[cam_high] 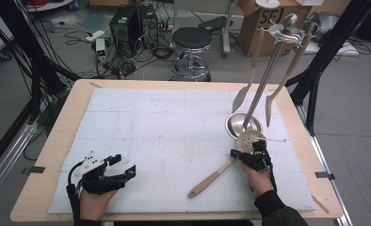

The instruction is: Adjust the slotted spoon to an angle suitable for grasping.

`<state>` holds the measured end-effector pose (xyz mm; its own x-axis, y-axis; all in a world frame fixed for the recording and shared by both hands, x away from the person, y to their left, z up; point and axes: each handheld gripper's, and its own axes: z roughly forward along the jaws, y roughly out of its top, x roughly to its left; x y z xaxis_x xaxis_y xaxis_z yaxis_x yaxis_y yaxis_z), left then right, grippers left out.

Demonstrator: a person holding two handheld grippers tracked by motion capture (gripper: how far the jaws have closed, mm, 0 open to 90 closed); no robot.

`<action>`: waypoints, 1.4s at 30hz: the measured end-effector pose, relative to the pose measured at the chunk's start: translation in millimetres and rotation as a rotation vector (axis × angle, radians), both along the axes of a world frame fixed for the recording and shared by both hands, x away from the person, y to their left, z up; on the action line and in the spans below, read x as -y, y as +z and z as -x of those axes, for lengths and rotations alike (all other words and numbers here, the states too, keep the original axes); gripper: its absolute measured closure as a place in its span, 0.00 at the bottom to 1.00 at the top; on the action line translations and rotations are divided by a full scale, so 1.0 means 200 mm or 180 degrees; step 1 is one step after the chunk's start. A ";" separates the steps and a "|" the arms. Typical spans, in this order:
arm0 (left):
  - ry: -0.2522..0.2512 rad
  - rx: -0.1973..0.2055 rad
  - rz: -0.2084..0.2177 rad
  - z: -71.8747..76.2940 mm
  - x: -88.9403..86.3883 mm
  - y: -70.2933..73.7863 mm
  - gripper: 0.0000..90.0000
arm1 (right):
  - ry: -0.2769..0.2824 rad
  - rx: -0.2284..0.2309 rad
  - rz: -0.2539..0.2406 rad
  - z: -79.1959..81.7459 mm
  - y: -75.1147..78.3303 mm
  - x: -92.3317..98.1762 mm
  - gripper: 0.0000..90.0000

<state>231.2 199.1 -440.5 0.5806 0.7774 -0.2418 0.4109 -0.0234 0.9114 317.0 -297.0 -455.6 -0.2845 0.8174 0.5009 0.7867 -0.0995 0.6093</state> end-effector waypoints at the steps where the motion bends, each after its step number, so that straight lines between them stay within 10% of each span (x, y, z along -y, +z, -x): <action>1: 0.0005 0.0000 -0.0005 0.00 0.00 0.00 0.26 | -0.0022 -0.0003 -0.0016 0.00 0.00 0.01 1.00; 17: 0.0010 -0.0004 -0.0004 0.00 0.00 0.00 0.26 | -0.0227 0.0109 -0.0291 0.05 -0.01 0.16 1.00; 26: 0.0004 0.0008 -0.0013 0.00 0.00 0.00 0.26 | 0.0160 0.0199 -0.0639 0.12 0.04 0.10 1.00; 42: 0.0009 -0.0002 -0.0003 0.00 0.00 0.00 0.26 | 0.0694 0.0126 -0.0611 0.29 -0.01 -0.07 1.00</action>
